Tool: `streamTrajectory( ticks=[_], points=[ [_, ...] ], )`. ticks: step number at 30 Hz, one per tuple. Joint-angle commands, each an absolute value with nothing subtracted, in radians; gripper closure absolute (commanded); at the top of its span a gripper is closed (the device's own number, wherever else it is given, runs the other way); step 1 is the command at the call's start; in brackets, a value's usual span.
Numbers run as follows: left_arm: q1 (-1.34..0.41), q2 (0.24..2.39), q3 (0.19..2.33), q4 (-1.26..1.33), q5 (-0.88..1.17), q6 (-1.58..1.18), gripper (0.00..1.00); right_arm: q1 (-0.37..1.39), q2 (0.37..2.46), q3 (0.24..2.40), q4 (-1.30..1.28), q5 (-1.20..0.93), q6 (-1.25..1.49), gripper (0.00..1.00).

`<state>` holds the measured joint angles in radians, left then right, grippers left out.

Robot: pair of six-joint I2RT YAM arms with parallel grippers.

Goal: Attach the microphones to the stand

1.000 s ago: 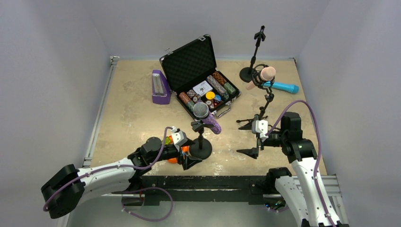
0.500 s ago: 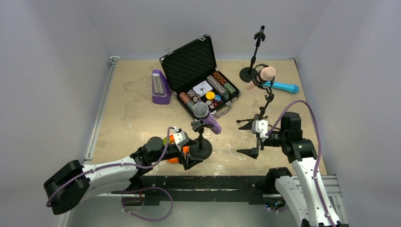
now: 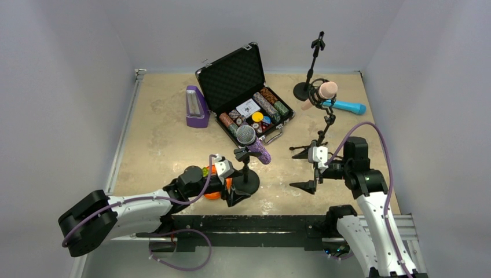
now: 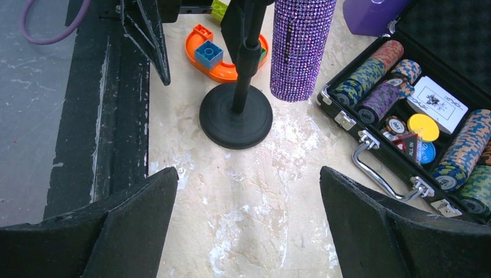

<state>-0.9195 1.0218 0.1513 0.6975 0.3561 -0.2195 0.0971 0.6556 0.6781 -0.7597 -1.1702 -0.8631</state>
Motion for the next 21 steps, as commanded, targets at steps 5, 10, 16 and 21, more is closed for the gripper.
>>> streamTrajectory(
  ticks=[5, 10, 16, 21],
  points=[
    [-0.927, 1.058, 0.216, 0.81, 0.349, -0.19, 0.01, 0.093, 0.659, 0.67, -0.731, -1.183, -0.864, 0.05],
    [-0.927, 1.051, 0.21, 0.901, 0.236, -0.188, 0.01, 0.093, 0.655, 0.671, -0.731, -1.183, -0.865, 0.05],
    [-0.926, 1.019, 0.198, 0.956, 0.131, -0.151, 0.03, 0.092, 0.653, 0.67, -0.732, -1.183, -0.865, 0.04],
    [-0.925, 0.998, 0.211, 0.96, 0.109, -0.101, 0.09, 0.093, 0.653, 0.671, -0.729, -1.182, -0.865, 0.04]
  ],
)
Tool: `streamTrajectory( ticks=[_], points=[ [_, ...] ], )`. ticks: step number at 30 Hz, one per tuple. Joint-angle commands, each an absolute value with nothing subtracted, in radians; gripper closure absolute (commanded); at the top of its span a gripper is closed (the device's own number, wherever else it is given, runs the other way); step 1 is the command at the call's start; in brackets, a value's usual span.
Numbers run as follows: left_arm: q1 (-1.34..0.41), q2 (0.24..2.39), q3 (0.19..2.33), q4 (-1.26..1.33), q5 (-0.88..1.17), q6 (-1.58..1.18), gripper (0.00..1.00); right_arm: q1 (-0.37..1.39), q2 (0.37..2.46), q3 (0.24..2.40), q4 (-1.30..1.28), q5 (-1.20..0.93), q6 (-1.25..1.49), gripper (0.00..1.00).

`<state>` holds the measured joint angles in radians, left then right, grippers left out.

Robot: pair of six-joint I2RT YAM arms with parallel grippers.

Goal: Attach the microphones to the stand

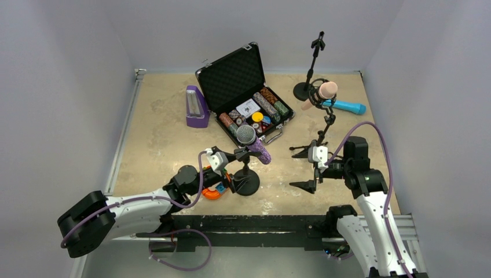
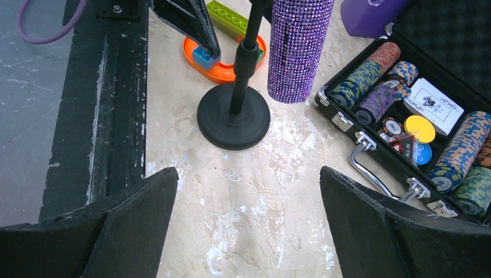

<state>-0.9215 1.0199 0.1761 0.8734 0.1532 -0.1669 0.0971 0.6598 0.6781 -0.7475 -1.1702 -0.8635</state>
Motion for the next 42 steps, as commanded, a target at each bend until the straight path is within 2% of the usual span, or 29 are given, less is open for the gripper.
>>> streamTrajectory(
  ticks=[1, 4, 7, 11, 13, 15, 18, 22, 29, 36, 42],
  points=[
    [-0.925, 0.998, 0.216, 0.959, 0.109, -0.092, 0.11, 0.093, 0.653, 0.67, -0.73, -1.181, -0.865, 0.04],
    [-0.925, 1.008, 0.238, 0.951, 0.125, -0.084, 0.2, 0.093, 0.653, 0.67, -0.73, -1.181, -0.865, 0.04],
    [-0.925, 1.033, 0.254, 0.949, 0.15, -0.084, 0.35, 0.093, 0.654, 0.669, -0.73, -1.181, -0.865, 0.04],
    [-0.925, 1.063, 0.267, 0.972, 0.178, -0.084, 0.45, 0.092, 0.654, 0.669, -0.73, -1.18, -0.865, 0.04],
    [-0.924, 1.071, 0.275, 0.971, 0.188, -0.083, 0.57, 0.093, 0.654, 0.669, -0.73, -1.181, -0.865, 0.04],
    [-0.925, 1.074, 0.282, 0.964, 0.202, -0.081, 0.76, 0.093, 0.652, 0.669, -0.73, -1.181, -0.865, 0.04],
    [-0.924, 1.064, 0.293, 0.957, 0.229, -0.085, 0.99, 0.091, 0.652, 0.669, -0.73, -1.181, -0.865, 0.04],
    [-0.924, 1.01, 0.328, 0.926, 0.259, -0.113, 1.0, 0.092, 0.649, 0.669, -0.73, -1.181, -0.865, 0.04],
    [-0.915, 0.849, 0.504, 0.654, 0.208, -0.113, 1.0, 0.091, 0.648, 0.669, -0.731, -1.18, -0.866, 0.04],
    [-0.858, 0.705, 0.617, 0.312, 0.088, -0.051, 1.0, 0.092, 0.645, 0.669, -0.73, -1.177, -0.866, 0.04],
    [-0.79, 0.59, 0.65, 0.149, -0.067, 0.06, 1.0, 0.092, 0.646, 0.669, -0.731, -1.177, -0.868, 0.04]
  ],
)
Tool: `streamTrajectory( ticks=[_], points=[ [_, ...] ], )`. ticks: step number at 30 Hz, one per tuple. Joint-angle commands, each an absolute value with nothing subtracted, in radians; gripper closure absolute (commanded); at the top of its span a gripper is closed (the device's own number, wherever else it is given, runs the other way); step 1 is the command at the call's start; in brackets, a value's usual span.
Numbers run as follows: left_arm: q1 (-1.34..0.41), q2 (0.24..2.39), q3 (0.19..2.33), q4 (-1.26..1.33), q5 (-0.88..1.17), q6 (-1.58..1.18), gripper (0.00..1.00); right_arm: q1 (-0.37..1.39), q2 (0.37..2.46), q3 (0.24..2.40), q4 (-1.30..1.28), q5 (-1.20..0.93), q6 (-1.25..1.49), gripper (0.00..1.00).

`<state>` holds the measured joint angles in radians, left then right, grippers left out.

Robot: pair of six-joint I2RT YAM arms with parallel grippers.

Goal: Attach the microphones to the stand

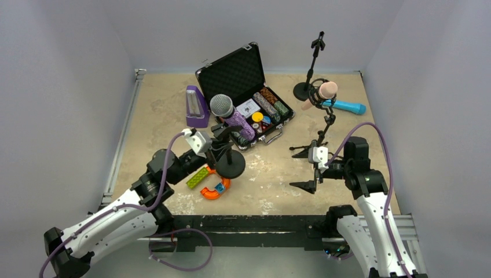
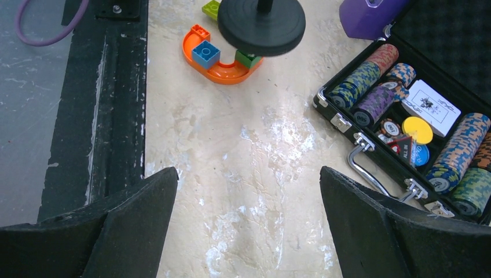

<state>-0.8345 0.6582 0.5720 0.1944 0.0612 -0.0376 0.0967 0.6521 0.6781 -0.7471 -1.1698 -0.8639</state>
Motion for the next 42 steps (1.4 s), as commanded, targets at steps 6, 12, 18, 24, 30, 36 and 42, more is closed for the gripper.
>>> streamTrajectory(
  ticks=[6, 12, 18, 24, 30, 36, 42],
  points=[
    [-0.653, 0.566, 0.67, 0.083, -0.143, 0.084, 1.0, 0.092, 0.648, 0.669, -0.73, -1.175, -0.869, 0.04],
    [-0.527, 0.589, 0.667, 0.123, -0.179, 0.092, 1.0, 0.092, 0.645, 0.668, -0.732, -1.175, -0.87, 0.04],
    [-0.357, 0.642, 0.643, 0.19, -0.131, 0.041, 1.0, 0.092, 0.644, 0.669, -0.731, -1.174, -0.87, 0.04],
    [-0.211, 0.713, 0.599, 0.323, -0.081, -0.06, 1.0, 0.092, 0.643, 0.667, -0.732, -1.173, -0.87, 0.04],
    [-0.12, 0.799, 0.56, 0.426, -0.051, -0.1, 1.0, 0.092, 0.642, 0.668, -0.732, -1.169, -0.872, 0.04],
    [-0.07, 0.885, 0.532, 0.507, -0.015, -0.132, 1.0, 0.091, 0.647, 0.67, -0.741, -1.168, -0.878, 0.04],
    [-0.045, 0.92, 0.519, 0.529, -0.019, -0.126, 1.0, 0.092, 0.647, 0.672, -0.745, -1.167, -0.882, 0.04]
  ],
)
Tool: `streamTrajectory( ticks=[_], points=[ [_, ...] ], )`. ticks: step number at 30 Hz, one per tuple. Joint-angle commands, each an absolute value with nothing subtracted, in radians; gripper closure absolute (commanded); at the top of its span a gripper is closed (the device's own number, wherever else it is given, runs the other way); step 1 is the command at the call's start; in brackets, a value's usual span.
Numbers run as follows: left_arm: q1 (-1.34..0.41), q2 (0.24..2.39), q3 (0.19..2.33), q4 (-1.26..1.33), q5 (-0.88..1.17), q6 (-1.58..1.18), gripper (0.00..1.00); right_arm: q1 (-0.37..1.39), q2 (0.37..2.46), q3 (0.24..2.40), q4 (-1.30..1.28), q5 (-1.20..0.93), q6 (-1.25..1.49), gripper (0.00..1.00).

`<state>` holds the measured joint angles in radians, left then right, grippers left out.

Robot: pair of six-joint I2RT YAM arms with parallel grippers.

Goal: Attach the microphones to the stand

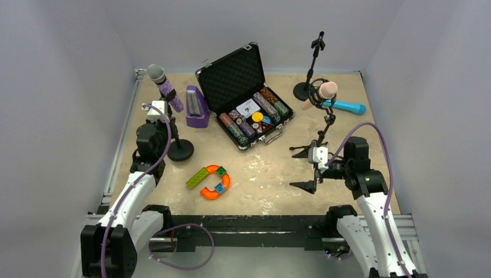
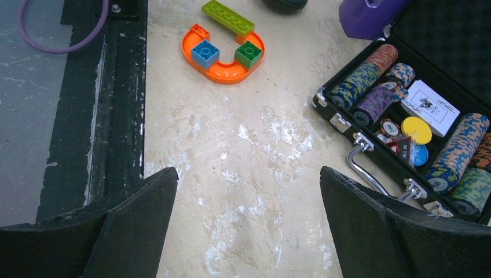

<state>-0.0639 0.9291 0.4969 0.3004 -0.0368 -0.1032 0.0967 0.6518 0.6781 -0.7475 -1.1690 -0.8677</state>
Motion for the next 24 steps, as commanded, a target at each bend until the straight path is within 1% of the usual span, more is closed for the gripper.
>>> streamTrajectory(
  ticks=[1, 10, 17, 24],
  points=[
    [-0.041, 0.929, 0.516, 0.535, -0.022, -0.126, 1.0, 0.093, 0.647, 0.672, -0.745, -1.167, -0.882, 0.04],
    [-0.023, 1.012, 0.514, 0.592, -0.013, -0.124, 1.0, 0.092, 0.642, 0.67, -0.749, -1.169, -0.885, 0.04],
    [-0.021, 1.084, 0.524, 0.684, 0.041, -0.09, 1.0, 0.092, 0.64, 0.67, -0.75, -1.169, -0.885, 0.04],
    [-0.02, 1.119, 0.531, 0.697, 0.067, -0.1, 1.0, 0.092, 0.646, 0.671, -0.749, -1.167, -0.885, 0.04]
  ],
)
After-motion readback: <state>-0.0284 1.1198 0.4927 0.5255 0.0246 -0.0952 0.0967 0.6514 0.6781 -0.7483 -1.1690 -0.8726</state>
